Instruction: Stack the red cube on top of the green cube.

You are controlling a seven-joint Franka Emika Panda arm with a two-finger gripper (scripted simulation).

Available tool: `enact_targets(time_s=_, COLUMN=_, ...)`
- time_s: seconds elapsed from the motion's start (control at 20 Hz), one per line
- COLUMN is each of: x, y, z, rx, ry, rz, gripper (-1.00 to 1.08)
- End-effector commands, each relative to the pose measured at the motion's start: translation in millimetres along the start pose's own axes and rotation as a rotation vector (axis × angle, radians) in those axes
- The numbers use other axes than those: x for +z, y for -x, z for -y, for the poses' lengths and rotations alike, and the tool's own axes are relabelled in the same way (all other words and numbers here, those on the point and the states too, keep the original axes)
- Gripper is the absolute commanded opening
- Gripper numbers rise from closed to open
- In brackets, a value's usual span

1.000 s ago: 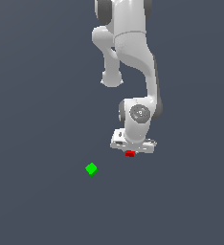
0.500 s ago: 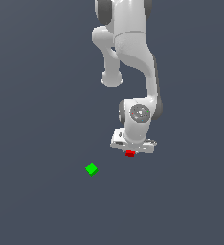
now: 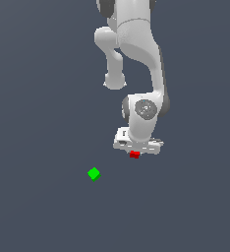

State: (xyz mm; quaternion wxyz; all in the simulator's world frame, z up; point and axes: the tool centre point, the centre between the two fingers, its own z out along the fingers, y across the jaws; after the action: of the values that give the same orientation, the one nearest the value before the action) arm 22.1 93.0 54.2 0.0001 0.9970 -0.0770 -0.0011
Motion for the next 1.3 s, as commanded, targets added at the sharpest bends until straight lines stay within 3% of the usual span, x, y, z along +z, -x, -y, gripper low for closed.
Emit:
enact_targets(time_s=0.0, x=-19, y=0, z=0, rx=0.0, ry=-0.001, rz=-0.002, gripper=-1.0)
enact_targets(time_s=0.4, x=-61, y=-1, z=0, rx=0.0, ry=-0.001, rz=-0.002, gripper=-1.0)
enact_targets(time_s=0.8, x=-63, y=-3, z=-3, rx=0.001, ry=-0.001, rz=-0.003, gripper=-1.0)
enact_targets(time_s=1.25, x=-49, y=-32, z=-47, rx=0.001, ry=-0.001, rz=-0.003, gripper=-1.0)
